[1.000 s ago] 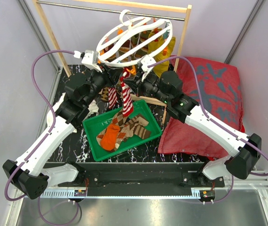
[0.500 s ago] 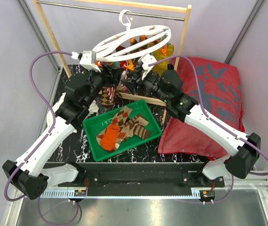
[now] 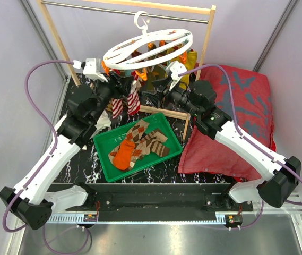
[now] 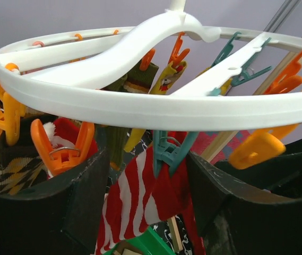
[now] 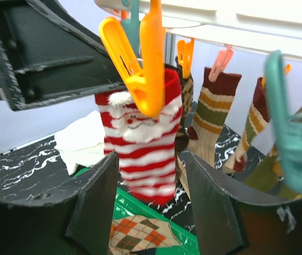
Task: Clip the socks to the hanger
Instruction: Clamp the sock onto the hanger.
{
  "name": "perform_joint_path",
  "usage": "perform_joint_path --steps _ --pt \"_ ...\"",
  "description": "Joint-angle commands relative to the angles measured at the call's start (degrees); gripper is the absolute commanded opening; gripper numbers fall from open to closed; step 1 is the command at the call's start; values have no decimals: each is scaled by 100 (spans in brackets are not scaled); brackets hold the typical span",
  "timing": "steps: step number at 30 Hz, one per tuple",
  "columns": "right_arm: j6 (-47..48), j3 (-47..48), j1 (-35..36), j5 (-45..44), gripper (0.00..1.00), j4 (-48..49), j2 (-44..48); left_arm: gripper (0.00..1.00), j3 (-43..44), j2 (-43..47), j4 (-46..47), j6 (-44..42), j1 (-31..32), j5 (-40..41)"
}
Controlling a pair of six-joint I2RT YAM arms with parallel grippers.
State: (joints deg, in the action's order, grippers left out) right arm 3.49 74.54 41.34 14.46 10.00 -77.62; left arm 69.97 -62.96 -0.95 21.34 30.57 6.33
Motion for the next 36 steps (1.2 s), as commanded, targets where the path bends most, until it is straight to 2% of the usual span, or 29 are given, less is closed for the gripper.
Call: perform_joint_path --steps 1,12,16,20,24,29,32,36 --pt "38 271 -3 268 62 564 55 63 78 380 122 -16 -24 0" --pt "91 1027 -3 541 64 626 -376 63 236 644 -212 -121 -24 -289" --pt "65 1054 -3 575 60 626 -464 63 253 759 -283 -166 -24 -457" --pt "29 1010 -12 646 51 626 -508 63 350 838 -353 -157 -24 -606" --pt "38 1001 -12 690 35 591 -508 63 438 855 -406 1 -16 -1071" --pt "3 922 32 629 22 608 -482 64 543 785 -406 238 37 -1318" --pt "239 869 268 190 20 573 -482 63 683 680 -406 309 142 -1327" --pt "722 825 716 -950 18 547 -543 63 816 592 -397 388 309 -1047"
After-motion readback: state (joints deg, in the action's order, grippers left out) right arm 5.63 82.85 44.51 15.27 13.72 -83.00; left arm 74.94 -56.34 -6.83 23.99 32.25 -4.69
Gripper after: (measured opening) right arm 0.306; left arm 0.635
